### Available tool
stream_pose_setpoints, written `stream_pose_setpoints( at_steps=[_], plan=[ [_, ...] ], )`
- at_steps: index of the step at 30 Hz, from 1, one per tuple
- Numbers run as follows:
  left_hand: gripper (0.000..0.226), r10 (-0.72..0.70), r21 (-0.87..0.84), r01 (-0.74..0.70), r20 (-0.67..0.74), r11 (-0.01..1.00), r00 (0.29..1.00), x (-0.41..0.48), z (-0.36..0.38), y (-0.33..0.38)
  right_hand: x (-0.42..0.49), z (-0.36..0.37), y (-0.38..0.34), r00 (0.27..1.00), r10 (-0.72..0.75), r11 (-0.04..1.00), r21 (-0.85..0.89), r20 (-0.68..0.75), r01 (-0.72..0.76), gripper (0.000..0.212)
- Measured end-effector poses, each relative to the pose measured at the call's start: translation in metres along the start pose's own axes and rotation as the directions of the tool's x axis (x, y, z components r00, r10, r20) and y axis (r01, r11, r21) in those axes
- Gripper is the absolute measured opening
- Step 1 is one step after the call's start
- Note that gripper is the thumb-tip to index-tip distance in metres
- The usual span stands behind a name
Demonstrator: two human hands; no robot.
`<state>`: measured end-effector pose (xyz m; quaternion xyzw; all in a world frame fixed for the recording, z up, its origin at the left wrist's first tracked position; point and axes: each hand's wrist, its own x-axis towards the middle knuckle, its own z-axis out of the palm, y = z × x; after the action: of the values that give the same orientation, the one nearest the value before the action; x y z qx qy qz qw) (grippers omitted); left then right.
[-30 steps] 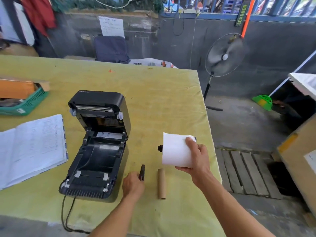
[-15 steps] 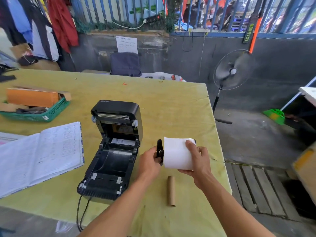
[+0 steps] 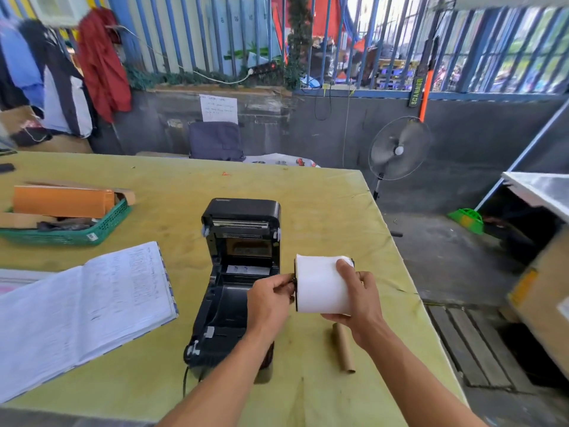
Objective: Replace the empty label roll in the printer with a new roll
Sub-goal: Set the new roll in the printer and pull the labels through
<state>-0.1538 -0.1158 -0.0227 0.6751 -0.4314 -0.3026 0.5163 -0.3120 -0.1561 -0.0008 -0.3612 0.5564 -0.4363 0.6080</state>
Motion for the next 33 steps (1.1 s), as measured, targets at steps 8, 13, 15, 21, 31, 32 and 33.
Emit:
stream_pose_setpoints(
  at_steps=[8, 13, 15, 21, 31, 32, 33],
  plan=[
    [0.042, -0.127, -0.037, 0.134, 0.137, 0.99, 0.982, -0.019, -0.076, -0.021, -0.057, 0.06, 0.036, 1.0, 0.009, 1.0, -0.03, -0.024, -0.01, 0.057],
    [0.043, 0.032, 0.117, -0.045, 0.112, 0.992, 0.993, -0.038, -0.118, -0.023, -0.083, 0.091, 0.051, 1.0, 0.022, 0.999, -0.05, 0.02, -0.021, 0.06],
    [0.049, 0.048, 0.129, -0.058, 0.082, 0.99, 0.995, -0.037, -0.132, -0.029, -0.087, 0.099, 0.056, 0.999, 0.01, 0.996, -0.093, 0.031, -0.007, 0.062],
    [0.036, 0.049, 0.114, -0.059, 0.089, 0.992, 0.995, -0.027, -0.158, -0.038, -0.091, 0.127, 0.061, 0.996, -0.095, 0.968, -0.235, -0.001, 0.092, 0.069],
    [0.039, 0.005, 0.109, -0.009, 0.034, 0.994, 0.999, 0.015, -0.157, -0.052, -0.047, 0.144, 0.054, 0.973, -0.214, 0.858, -0.46, 0.086, 0.229, 0.054],
    [0.039, 0.0, 0.114, -0.003, 0.03, 0.994, 1.0, 0.021, -0.156, -0.055, -0.043, 0.145, 0.055, 0.969, -0.222, 0.856, -0.455, 0.105, 0.245, 0.055],
    [0.036, 0.001, 0.113, -0.004, 0.03, 0.994, 1.0, 0.027, -0.155, -0.057, -0.039, 0.145, 0.055, 0.966, -0.229, 0.858, -0.445, 0.116, 0.257, 0.055]
  ],
)
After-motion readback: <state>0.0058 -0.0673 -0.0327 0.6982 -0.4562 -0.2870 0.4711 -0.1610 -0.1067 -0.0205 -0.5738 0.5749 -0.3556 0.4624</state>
